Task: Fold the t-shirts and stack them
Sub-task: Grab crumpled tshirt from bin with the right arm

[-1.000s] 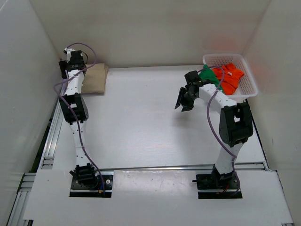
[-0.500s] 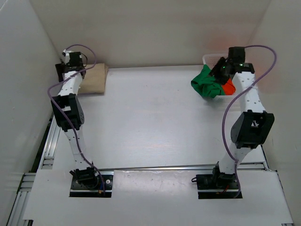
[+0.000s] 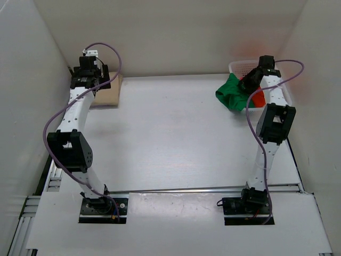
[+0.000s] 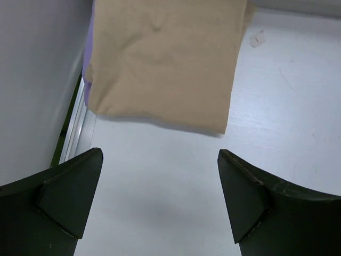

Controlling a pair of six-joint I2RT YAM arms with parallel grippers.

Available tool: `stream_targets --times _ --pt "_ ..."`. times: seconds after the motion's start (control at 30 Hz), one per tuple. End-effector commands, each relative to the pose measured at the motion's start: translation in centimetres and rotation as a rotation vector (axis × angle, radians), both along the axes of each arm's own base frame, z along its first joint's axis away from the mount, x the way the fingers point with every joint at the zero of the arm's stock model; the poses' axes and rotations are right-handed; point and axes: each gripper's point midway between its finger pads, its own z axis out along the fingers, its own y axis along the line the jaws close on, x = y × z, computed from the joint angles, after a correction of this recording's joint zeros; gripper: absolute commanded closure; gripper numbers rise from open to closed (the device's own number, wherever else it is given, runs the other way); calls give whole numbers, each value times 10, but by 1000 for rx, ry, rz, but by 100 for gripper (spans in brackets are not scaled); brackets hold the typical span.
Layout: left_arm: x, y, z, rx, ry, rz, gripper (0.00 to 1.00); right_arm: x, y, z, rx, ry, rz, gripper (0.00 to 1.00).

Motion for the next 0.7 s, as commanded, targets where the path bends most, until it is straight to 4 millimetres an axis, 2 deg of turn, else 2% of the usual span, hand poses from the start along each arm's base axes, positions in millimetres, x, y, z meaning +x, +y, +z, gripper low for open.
stream_targets --times 0.0,0.03,0.07,0.1,0.13,0.17,0.2,0.27,0.33,0.37,0.4,0.43,0.47,0.53,0.57,0.6,0.63,0.67 --pt "-27 -18 -17 -51 93 -73 0 11 1 24 20 -76 -22 53" --pt "-30 -21 -15 -42 90 -72 0 8 3 18 30 -61 -16 67" --pt "-34 -19 -22 -35 113 -62 0 9 3 24 27 -80 -15 75" --pt "-35 -17 -17 -27 104 -51 0 6 0 29 12 -85 -28 81" --pt "-35 -17 -17 -27 104 -51 0 2 -3 28 -2 -74 -41 93" --pt "-38 -15 -19 -20 114 -43 0 0 -10 29 -37 -72 -71 98" --pt "-38 -19 -19 -20 115 -52 0 -2 -14 43 -64 -103 -77 100" --pt "-38 -17 -11 -14 96 -45 0 -6 -17 51 -99 -121 -60 100" --pt "-40 -17 -10 -14 107 -45 0 -10 -20 71 -141 -159 -36 100" --pt "-40 -17 -10 -14 107 -45 0 -13 -20 92 -151 -198 -32 100" --pt "-44 -17 -14 -14 128 -44 0 -17 -19 102 -153 -214 -33 100" --pt "-46 -17 -7 -14 119 -45 0 -21 -19 116 -166 -241 -25 100" --pt "-47 -17 -5 -14 124 -44 0 -30 -19 151 -184 -306 -20 100" --pt "-58 -22 2 -32 135 -67 0 -38 -21 190 -222 -399 -21 100" --pt "-60 -20 6 -46 138 -72 0 -52 -15 229 -238 -481 -12 100" --pt "-64 -18 11 -62 136 -76 0 -61 -14 250 -259 -529 -5 100" --pt "-74 -24 12 -100 159 -111 0 -80 -12 292 -271 -624 -14 100" --pt "-76 -20 17 -118 160 -112 0 -92 -7 314 -287 -675 -2 100"
